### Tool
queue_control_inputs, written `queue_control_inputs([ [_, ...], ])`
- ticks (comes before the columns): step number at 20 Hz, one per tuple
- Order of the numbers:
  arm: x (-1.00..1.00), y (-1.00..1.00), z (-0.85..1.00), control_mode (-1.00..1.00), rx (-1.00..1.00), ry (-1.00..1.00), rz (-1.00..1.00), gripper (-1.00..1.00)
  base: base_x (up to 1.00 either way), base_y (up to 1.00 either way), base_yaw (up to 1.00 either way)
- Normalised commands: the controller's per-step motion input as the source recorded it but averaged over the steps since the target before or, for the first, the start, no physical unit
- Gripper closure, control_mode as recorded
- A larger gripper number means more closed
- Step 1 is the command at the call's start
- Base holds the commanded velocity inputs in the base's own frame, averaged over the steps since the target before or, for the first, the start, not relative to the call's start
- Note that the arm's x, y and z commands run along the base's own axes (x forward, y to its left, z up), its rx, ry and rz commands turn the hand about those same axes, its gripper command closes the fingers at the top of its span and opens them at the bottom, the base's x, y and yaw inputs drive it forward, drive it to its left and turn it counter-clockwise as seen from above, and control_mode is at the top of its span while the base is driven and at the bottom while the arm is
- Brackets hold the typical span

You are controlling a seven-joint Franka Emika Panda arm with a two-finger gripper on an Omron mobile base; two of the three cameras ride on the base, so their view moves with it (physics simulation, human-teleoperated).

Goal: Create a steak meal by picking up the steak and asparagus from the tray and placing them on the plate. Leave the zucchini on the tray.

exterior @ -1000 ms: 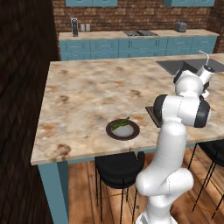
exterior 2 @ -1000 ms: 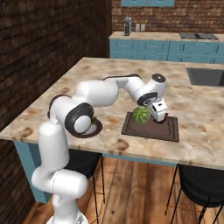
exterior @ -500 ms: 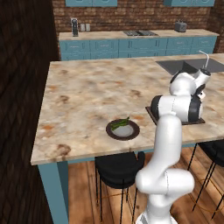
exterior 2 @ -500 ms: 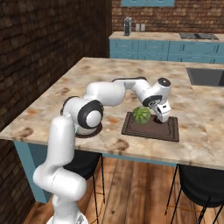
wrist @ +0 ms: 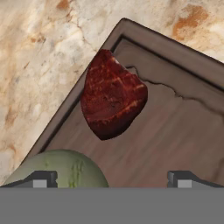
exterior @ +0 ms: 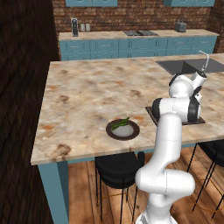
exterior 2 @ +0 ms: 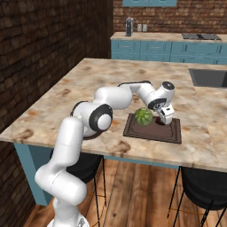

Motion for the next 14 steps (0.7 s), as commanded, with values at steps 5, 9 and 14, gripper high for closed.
queue_control_inputs([
  [5, 0.18, -0.19, -0.24, -1.00, 0.00, 0.00, -0.01, -1.00, 0.00, 0.00, 0.00],
  [9, 0.20, -0.18, -0.19, -1.00, 0.00, 0.00, -0.03, -1.00, 0.00, 0.00, 0.00],
  [14, 0.29, -0.05, -0.13, -1.00, 0.00, -0.02, -0.03, -1.00, 0.00, 0.00, 0.00],
])
